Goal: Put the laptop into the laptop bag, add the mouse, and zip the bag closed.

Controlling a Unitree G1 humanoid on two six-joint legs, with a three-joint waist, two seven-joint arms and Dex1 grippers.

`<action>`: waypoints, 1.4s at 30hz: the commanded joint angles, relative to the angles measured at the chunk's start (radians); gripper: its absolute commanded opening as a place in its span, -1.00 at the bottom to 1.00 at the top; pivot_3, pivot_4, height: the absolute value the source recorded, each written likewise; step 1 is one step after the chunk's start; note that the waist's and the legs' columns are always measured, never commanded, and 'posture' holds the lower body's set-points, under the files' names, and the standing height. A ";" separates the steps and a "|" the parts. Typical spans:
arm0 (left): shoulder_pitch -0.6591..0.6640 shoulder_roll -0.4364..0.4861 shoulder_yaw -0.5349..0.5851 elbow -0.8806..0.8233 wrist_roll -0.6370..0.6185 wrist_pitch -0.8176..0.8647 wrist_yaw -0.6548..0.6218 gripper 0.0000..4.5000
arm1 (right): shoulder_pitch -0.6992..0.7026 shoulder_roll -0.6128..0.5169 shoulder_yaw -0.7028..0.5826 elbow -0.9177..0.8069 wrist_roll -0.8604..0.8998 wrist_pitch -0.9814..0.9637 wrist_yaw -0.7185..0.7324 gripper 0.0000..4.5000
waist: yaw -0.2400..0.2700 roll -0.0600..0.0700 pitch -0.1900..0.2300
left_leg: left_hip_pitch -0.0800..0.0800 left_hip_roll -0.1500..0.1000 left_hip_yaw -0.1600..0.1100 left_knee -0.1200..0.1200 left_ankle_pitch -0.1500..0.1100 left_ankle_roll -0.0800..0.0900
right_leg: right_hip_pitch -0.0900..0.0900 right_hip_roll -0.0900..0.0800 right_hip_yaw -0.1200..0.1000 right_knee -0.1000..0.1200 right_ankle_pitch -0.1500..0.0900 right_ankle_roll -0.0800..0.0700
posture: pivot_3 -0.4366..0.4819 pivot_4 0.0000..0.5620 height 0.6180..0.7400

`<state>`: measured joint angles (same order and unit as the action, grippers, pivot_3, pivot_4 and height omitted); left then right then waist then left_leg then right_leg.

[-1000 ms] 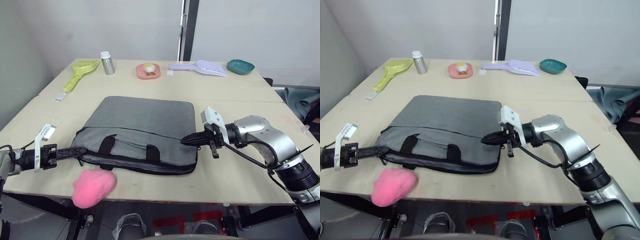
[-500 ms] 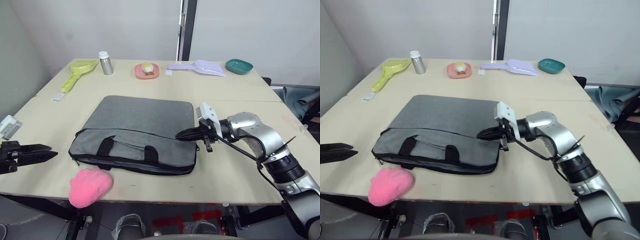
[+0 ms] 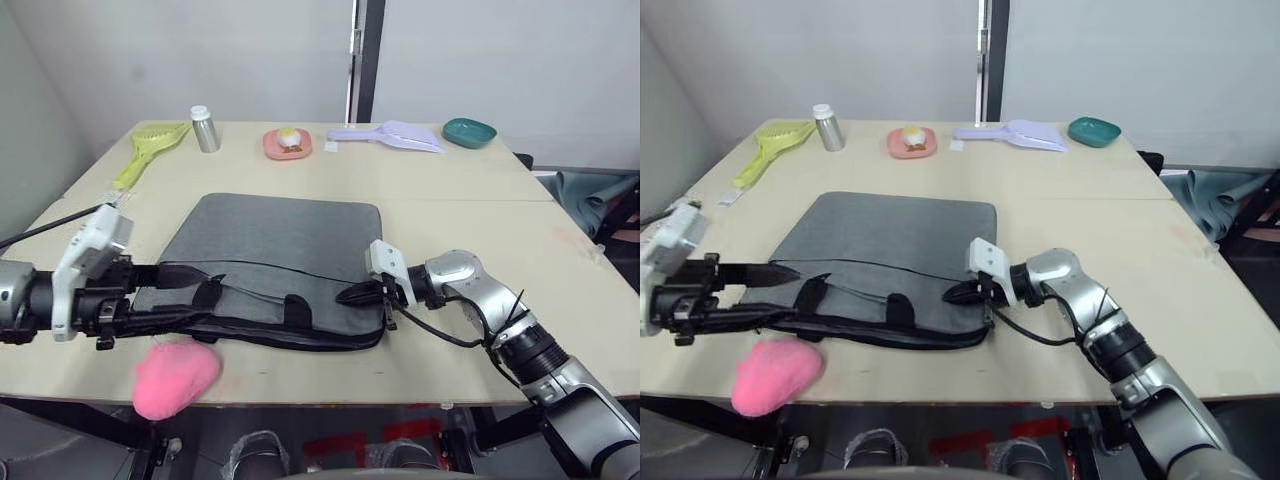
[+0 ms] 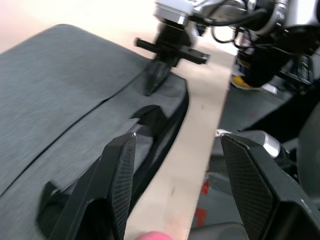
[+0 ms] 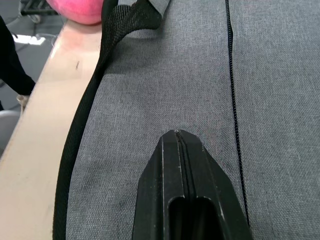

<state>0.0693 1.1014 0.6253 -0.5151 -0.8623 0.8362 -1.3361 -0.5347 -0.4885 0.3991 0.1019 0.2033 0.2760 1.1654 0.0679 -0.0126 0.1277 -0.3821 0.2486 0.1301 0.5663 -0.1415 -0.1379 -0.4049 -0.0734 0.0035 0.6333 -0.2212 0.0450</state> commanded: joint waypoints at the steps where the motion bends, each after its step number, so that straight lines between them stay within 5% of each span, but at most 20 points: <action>1: -0.014 0.039 -0.011 0.012 0.029 -0.027 0.011 0.24 | 0.052 -0.013 0.025 0.047 -0.042 0.030 -0.004 -1.00 | 0.000 -0.001 -0.002 | 0.001 0.000 0.000 0.000 0.000 0.000 | 0.001 0.000 0.000 0.000 0.000 0.000 | -0.05 -0.47 1.00; 5: 0.039 0.068 0.025 0.085 0.069 0.021 0.029 0.24 | 0.063 -0.019 0.012 0.023 -0.029 0.040 0.004 -1.00 | 0.000 0.002 -0.009 | 0.001 0.000 0.000 0.001 0.000 0.000 | 0.002 -0.001 0.000 0.000 0.000 0.000 | -0.05 -0.47 1.00; 11: 0.266 0.034 0.225 0.153 0.161 0.033 -0.033 0.97 | 0.060 -0.020 0.010 0.008 -0.024 0.042 0.028 -1.00 | -0.008 0.002 -0.009 | 0.000 0.000 -0.001 0.001 0.000 0.000 | 0.001 0.000 -0.001 -0.003 0.000 0.000 | -0.05 -0.47 1.00; 15: 0.493 -0.041 0.409 0.132 0.231 0.008 -0.114 0.97 | 0.039 -0.005 0.028 0.023 -0.029 0.027 0.057 -1.00 | -0.019 0.002 -0.009 | 0.000 0.000 -0.001 -0.002 -0.001 0.001 | 0.001 -0.001 -0.002 -0.007 0.000 0.000 | -0.05 -0.47 1.00; 18: 0.582 -0.092 0.439 0.128 0.243 0.004 -0.121 0.97 | 0.027 0.017 0.039 0.038 -0.033 0.017 0.068 -1.00 | -0.016 0.005 -0.010 | 0.000 0.000 -0.002 -0.004 -0.001 0.001 | 0.001 0.000 -0.003 -0.007 0.000 0.000 | -0.05 -0.47 1.00; 22: 0.630 -0.164 0.396 0.100 0.222 0.016 -0.076 0.97 | 0.028 0.042 0.051 0.041 -0.041 0.011 0.072 -1.00 | -0.020 0.008 -0.010 | 0.001 0.001 -0.001 -0.005 -0.001 0.001 | 0.001 0.000 -0.002 -0.007 0.000 0.000 | -0.05 -0.47 1.00; 29: 0.519 -0.250 0.201 0.092 0.179 0.074 0.104 0.97 | 0.052 0.037 0.046 -0.005 -0.035 0.029 0.064 -1.00 | -0.019 0.008 -0.010 | 0.001 0.001 -0.001 -0.006 -0.001 0.001 | 0.001 0.000 -0.002 -0.007 0.000 0.000 | -0.05 -0.47 1.00; 42: 0.477 -0.256 0.023 0.215 0.202 0.032 0.164 0.97 | 0.093 0.047 -0.006 0.015 -0.038 0.054 -0.034 -1.00 | -0.020 0.006 -0.014 | 0.001 0.000 -0.001 -0.006 -0.001 0.001 | 0.002 0.000 -0.002 -0.010 0.000 0.000 | -0.05 -0.47 1.00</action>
<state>0.5407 0.8354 0.6498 -0.3029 -0.6566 0.8801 -1.1676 -0.4655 -0.4466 0.3868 0.0522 0.1984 0.3082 1.1661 0.0475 -0.0067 0.1135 -0.3809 0.2490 0.1295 0.5601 -0.1421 -0.1373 -0.4033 -0.0733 0.0015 0.6231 -0.2215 0.0450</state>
